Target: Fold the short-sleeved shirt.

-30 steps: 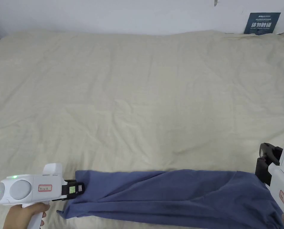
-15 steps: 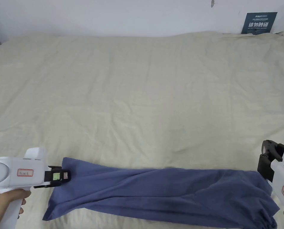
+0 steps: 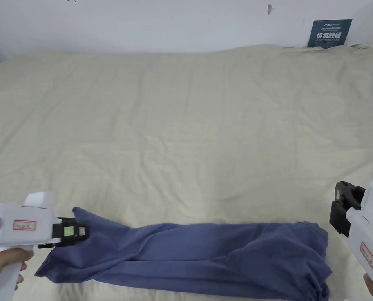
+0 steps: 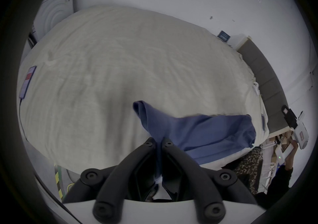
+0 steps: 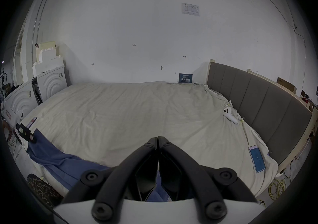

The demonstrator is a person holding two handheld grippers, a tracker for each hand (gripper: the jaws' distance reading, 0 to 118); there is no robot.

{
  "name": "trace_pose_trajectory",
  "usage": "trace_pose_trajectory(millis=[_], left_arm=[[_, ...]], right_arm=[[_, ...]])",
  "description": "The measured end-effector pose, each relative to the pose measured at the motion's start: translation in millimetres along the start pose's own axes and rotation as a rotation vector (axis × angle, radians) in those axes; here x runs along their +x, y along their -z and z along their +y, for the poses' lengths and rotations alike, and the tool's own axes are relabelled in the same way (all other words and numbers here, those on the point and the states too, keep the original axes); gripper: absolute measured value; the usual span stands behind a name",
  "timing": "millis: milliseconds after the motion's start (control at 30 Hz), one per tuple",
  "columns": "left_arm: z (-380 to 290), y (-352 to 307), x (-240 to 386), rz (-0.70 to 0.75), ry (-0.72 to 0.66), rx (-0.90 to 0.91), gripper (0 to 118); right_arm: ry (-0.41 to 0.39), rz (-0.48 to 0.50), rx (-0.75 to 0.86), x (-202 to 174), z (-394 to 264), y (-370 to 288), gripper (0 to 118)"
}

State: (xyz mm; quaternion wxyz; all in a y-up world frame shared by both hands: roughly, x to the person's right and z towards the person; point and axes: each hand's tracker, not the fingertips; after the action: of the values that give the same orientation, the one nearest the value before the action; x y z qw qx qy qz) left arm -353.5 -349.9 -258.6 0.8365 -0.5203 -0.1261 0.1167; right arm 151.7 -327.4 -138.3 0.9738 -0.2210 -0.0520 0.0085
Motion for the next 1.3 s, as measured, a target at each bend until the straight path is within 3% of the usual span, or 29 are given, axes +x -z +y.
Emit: trace_pose_trajectory(millis=[167, 433, 767, 833, 867, 900, 933, 1000, 1033, 1300], left_arm=[[4.5, 26.8, 50.7, -0.127, -0.008, -0.045, 2], [-0.5, 95.7, 112.7, -0.196, 0.001, -0.111, 2], [-8.9, 167.5, 136.7, -0.146, -0.08, -0.162, 5], [-10.1, 167.7, 138.3, -0.146, -0.055, -0.164, 16], [-12.5, 164.7, 140.4, -0.149, -0.042, -0.16, 29], [-13.4, 161.2, 142.0, -0.158, -0.024, -0.154, 48], [-13.4, 157.2, 143.7, -0.161, -0.005, -0.152, 75], [-14.9, 145.6, 147.2, -0.156, 0.01, -0.14, 104], [-14.9, 137.7, 146.7, -0.16, 0.017, -0.13, 113], [-16.2, 63.9, 115.9, -0.133, -0.016, 0.109, 113]], right_arm=[[0.013, 0.001, 0.005, 7.7, -4.3, -5.2, 0], [0.027, -0.005, 0.003, 19.4, -12.0, -12.9, 0], [0.027, -0.016, -0.005, 27.4, -15.8, -13.4, 0], [0.03, -0.021, -0.006, 28.8, -17.1, -15.2, 0], [0.031, -0.022, -0.006, 29.8, -17.6, -15.8, 0], [0.032, -0.024, -0.007, 30.9, -18.0, -16.2, 0], [0.032, -0.026, -0.007, 31.2, -18.5, -16.7, 0], [0.035, -0.03, -0.006, 32.0, -18.8, -17.1, 0], [0.037, -0.03, -0.006, 32.4, -18.7, -17.3, 0], [0.03, -0.024, 0.011, 29.4, -15.5, -23.0, 0]])
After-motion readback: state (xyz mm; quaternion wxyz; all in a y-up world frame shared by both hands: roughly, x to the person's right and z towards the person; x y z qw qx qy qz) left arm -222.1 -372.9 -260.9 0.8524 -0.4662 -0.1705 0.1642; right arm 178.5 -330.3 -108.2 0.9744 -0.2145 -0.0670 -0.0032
